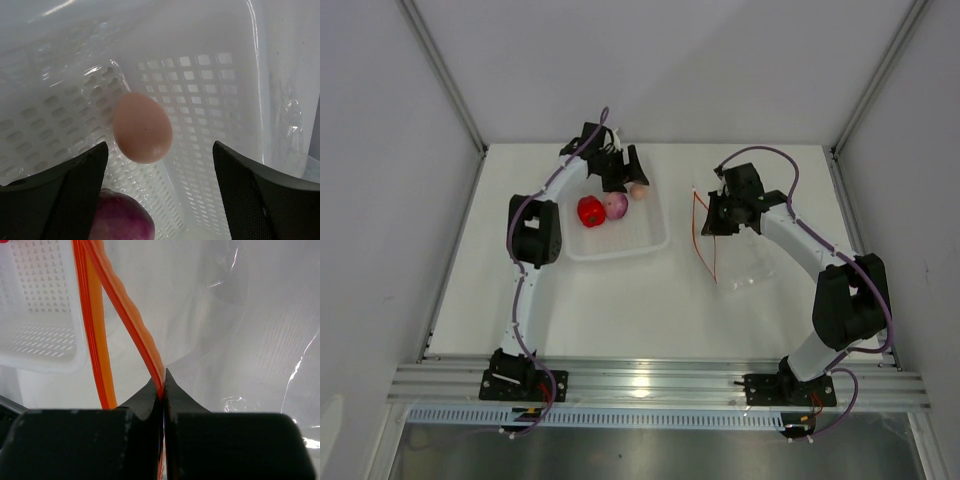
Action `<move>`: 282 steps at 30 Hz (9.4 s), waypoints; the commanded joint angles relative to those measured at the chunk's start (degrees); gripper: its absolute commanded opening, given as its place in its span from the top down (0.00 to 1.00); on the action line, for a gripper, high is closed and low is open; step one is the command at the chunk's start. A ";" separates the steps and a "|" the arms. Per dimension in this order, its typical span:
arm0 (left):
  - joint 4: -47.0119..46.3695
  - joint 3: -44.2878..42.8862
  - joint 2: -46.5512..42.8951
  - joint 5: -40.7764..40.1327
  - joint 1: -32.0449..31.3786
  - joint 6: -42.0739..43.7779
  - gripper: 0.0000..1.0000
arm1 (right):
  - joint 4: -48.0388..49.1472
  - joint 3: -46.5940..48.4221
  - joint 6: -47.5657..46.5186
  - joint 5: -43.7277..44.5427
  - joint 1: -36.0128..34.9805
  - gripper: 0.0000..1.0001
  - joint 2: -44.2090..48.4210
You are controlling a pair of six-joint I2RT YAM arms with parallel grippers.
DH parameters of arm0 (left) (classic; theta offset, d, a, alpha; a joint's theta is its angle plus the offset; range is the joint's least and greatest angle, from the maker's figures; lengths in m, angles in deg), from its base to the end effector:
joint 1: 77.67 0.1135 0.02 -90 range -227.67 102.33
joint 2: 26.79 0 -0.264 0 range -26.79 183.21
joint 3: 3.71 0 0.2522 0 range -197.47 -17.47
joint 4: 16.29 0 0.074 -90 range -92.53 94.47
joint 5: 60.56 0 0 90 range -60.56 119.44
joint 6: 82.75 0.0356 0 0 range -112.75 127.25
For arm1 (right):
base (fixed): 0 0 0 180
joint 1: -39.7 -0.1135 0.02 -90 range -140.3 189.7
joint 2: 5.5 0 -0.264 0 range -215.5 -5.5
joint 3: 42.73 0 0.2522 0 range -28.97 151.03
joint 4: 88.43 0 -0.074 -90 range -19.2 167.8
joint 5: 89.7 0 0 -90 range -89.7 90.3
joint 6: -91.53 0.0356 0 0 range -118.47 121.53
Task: Place the food in the zip-top bag and seal the zipper
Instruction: Pick up the fake food from the bin, then place the fake food in the zipper food storage bag, then pick up the fake vegetable from the bin.
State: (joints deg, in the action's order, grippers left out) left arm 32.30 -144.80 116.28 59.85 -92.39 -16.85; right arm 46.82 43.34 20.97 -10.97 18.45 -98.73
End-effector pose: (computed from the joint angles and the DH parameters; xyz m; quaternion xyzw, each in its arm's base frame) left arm 0.5270 -0.1571 0.1825 0.0139 0.9126 -0.3410 0.2250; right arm 0.3258 0.1342 0.2599 -0.0469 0.9401 0.1999 0.2722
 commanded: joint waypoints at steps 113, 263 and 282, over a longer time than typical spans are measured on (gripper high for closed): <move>-27.62 58.86 -61.76 1.05 -19.90 -15.10 0.99 | -4.97 5.21 11.05 2.04 -8.27 1.00 -1.34; 15.71 1.56 -11.41 -33.15 -8.40 -3.24 0.04 | 2.94 -8.50 6.31 -1.21 -1.68 1.00 8.94; 11.75 4.54 -8.94 -15.64 -5.49 2.48 0.03 | 3.74 -8.59 6.40 -1.74 -0.98 1.00 9.82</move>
State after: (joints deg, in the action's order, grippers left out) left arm 45.11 -140.43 107.84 42.04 -97.81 -15.97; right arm 49.03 34.60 27.83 -12.26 17.22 -89.73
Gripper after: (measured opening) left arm 0.965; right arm 0.003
